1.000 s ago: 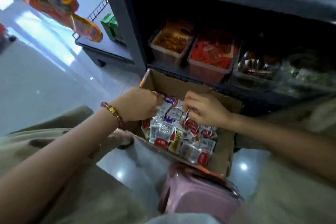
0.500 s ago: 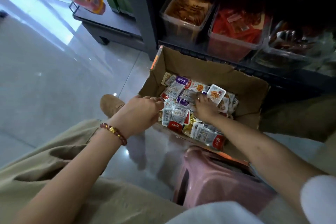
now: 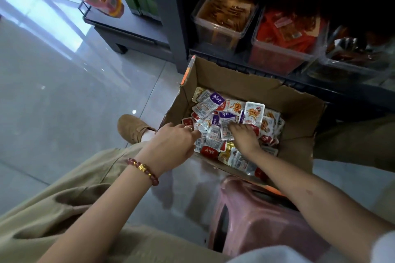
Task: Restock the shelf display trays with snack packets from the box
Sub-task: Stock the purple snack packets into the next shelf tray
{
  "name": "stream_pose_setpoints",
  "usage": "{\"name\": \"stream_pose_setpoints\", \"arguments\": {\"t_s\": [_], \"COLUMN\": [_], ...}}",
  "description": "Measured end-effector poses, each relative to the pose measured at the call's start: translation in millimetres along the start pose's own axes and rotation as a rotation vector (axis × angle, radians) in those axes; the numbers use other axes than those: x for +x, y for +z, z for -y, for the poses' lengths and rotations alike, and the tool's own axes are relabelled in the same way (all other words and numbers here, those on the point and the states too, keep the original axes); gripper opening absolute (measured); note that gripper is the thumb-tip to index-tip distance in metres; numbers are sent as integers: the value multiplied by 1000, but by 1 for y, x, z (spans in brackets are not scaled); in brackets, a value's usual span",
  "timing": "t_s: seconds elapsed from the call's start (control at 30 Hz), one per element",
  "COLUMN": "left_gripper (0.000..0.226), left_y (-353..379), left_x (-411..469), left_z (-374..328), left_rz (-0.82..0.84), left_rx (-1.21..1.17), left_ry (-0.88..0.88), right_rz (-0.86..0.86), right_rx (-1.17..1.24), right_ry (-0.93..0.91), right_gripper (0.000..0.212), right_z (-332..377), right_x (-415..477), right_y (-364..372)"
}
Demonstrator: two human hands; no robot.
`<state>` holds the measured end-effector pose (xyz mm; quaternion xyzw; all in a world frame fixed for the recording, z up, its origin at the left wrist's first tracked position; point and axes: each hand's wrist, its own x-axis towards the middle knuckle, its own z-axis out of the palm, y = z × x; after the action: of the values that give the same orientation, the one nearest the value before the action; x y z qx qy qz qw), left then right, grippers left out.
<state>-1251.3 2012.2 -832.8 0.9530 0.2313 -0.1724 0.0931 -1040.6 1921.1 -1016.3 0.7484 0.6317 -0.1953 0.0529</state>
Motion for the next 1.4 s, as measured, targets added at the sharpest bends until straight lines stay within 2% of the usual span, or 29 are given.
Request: {"name": "stream_pose_setpoints", "arguments": {"t_s": [0.17,0.3,0.37,0.5,0.57,0.63,0.7,0.77,0.87,0.93,1.03,1.13,1.2,1.23,1.3,1.37,1.4], "left_gripper": [29,26,28,35,29,30,32,37,36,28,17,27,32,34,36,36,36], "left_y": [1,0,1,16,20,18,12,7,-1,-6,-6,-2,-1,0,3,6,7], "left_x": [-1,0,1,2,1,1,2,2,1,0,1,4,5,5,5,4,4], "left_z": [-3,-3,-4,6,12,15,13,10,6,3,0,3,6,9,13,16,16], "left_rz": [-8,-21,-8,196,213,103,-3,-109,-261,-336,-470,-566,-590,-607,-640,-637,-627], "left_rx": [-8,-47,-158,-564,-786,-985,-1145,-1261,-1479,-1651,-1738,-1681,-1610,-1582,-1506,-1423,-1398], "left_ry": [18,9,-45,-172,-195,-208,-234,-243,-285,-322,-362,-416,-489,-535,-599,-606,-602], "right_rz": [-18,29,-23,-199,-238,-203,-78,6,118,230,373,499,477,420,339,455,535], "right_rx": [51,60,168,616,864,1132,1438,1651,1845,1763,1509,1573,1590,1490,1031,526,358], "right_ry": [-28,-141,-132,120,261,391,458,442,332,221,9,-126,-93,-40,55,120,160], "right_gripper": [69,30,15,5,6,9,13,15,13,21,27,25,27,25,20,19,18], "right_z": [-2,-6,-3,14,20,25,31,39,52,58,64,63,54,48,31,13,6], "right_x": [-12,-18,-20,-11,-1,7,9,5,-6,-15,-25,-28,-21,-15,-3,3,2], "right_y": [3,-2,-13,-59,-87,-113,-134,-151,-166,-166,-159,-155,-144,-134,-105,-66,-49]}}
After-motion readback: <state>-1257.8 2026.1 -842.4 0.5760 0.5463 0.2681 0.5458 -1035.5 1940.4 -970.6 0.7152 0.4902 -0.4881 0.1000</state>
